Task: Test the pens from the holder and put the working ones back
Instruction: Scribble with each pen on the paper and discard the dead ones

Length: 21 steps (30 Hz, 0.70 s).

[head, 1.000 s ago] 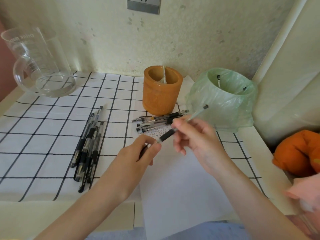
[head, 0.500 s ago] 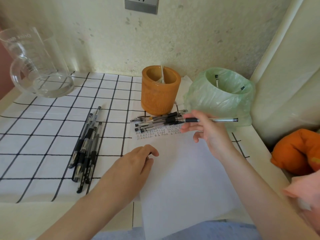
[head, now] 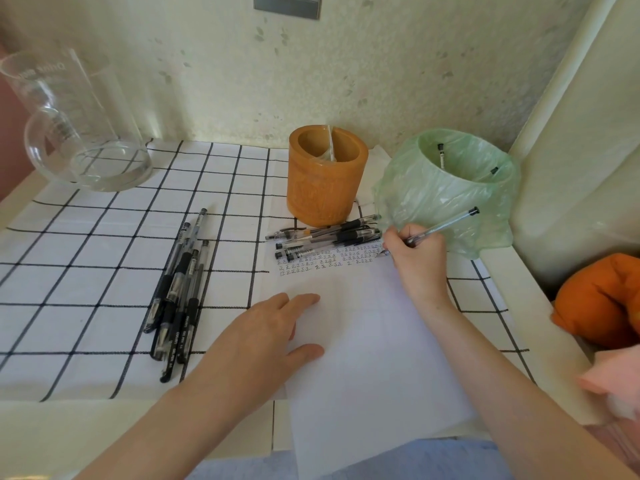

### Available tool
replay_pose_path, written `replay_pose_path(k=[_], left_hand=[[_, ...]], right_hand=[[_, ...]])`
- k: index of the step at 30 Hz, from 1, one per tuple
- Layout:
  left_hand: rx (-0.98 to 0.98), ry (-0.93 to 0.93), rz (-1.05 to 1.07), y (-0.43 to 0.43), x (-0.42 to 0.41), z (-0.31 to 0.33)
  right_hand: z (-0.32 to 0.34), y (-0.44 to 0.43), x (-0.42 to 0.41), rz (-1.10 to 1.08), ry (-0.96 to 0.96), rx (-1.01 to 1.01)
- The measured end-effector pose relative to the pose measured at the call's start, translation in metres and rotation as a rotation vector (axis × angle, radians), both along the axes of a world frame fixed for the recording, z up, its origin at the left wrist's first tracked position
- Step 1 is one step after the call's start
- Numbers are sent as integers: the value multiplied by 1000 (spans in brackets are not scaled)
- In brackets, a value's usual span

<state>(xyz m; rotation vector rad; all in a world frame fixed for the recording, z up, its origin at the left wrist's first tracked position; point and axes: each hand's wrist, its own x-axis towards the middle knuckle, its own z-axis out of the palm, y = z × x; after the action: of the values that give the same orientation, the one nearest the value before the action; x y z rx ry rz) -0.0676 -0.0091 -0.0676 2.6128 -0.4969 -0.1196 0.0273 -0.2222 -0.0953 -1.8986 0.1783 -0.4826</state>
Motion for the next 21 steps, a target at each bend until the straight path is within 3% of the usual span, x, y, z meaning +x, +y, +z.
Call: replay_pose_path(k=[21], left_hand=[[20,6,-16,-1,0,1]], right_hand=[[-1,1,-1,52,-51,-52]])
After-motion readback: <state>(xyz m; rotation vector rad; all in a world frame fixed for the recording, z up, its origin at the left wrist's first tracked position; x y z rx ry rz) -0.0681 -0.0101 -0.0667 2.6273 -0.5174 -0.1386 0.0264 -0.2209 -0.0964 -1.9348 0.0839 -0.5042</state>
